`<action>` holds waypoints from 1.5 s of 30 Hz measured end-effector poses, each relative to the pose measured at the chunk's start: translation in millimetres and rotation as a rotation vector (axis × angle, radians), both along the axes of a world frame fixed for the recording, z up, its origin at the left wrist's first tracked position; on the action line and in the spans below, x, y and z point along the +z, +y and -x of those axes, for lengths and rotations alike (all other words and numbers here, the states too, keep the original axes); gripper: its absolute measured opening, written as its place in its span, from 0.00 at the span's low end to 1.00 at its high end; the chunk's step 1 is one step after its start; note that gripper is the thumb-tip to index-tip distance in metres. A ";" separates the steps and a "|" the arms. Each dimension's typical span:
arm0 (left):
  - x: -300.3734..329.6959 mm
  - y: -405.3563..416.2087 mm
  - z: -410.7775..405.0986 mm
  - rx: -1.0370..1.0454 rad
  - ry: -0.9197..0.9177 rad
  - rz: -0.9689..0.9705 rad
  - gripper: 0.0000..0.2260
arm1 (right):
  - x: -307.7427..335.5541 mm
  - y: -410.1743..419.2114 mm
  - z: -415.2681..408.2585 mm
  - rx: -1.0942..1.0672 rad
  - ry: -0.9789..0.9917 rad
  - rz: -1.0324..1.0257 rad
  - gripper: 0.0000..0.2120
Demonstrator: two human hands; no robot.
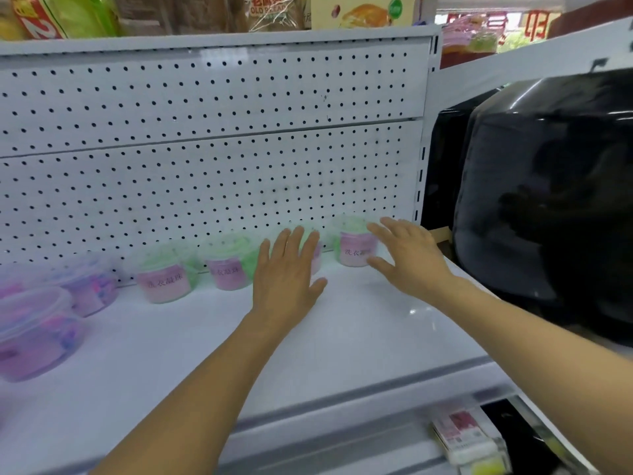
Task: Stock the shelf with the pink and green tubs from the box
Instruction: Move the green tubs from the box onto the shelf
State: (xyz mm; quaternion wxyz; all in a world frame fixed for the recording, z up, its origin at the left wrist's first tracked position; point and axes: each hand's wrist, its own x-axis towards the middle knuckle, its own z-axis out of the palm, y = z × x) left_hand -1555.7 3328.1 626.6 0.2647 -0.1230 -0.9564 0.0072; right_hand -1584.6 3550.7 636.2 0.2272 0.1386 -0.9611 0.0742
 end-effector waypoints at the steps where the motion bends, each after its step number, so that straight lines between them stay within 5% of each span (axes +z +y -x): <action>1: -0.5 5.7 -14.6 -0.010 0.022 -0.019 0.33 | 1.5 3.6 -15.1 0.004 0.026 0.015 0.29; 8: -8.9 52.8 -132.2 -0.085 0.193 -0.114 0.29 | 6.0 45.3 -150.5 0.044 0.318 0.085 0.23; 16: -63.8 111.2 -264.2 -0.217 0.044 -0.126 0.28 | -63.5 118.5 -295.6 0.041 0.237 0.012 0.22; 26: -214.1 163.1 -337.1 -0.211 -0.617 -0.128 0.28 | -220.3 179.4 -398.9 -0.122 -0.287 0.126 0.27; 36: -407.4 179.7 -375.7 0.003 -1.226 -0.132 0.25 | -414.7 186.2 -451.9 -0.362 -1.088 0.362 0.33; 45: -506.8 194.3 -368.6 0.365 -1.391 -0.142 0.34 | -511.4 168.4 -436.2 -0.582 -1.162 0.757 0.31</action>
